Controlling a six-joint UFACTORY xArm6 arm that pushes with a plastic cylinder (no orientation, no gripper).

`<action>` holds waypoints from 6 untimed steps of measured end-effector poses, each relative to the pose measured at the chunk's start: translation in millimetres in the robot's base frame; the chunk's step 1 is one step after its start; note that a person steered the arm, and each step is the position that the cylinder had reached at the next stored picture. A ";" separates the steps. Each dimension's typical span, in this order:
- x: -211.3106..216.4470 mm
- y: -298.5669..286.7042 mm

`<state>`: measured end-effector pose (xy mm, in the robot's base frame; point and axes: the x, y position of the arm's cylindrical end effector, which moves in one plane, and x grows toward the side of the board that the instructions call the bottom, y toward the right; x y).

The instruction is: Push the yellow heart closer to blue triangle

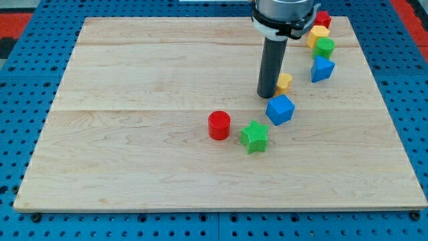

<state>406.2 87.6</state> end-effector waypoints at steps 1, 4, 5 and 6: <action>-5.9 -4.1; -17.7 -3.5; -17.3 8.6; -17.3 21.6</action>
<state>389.0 109.2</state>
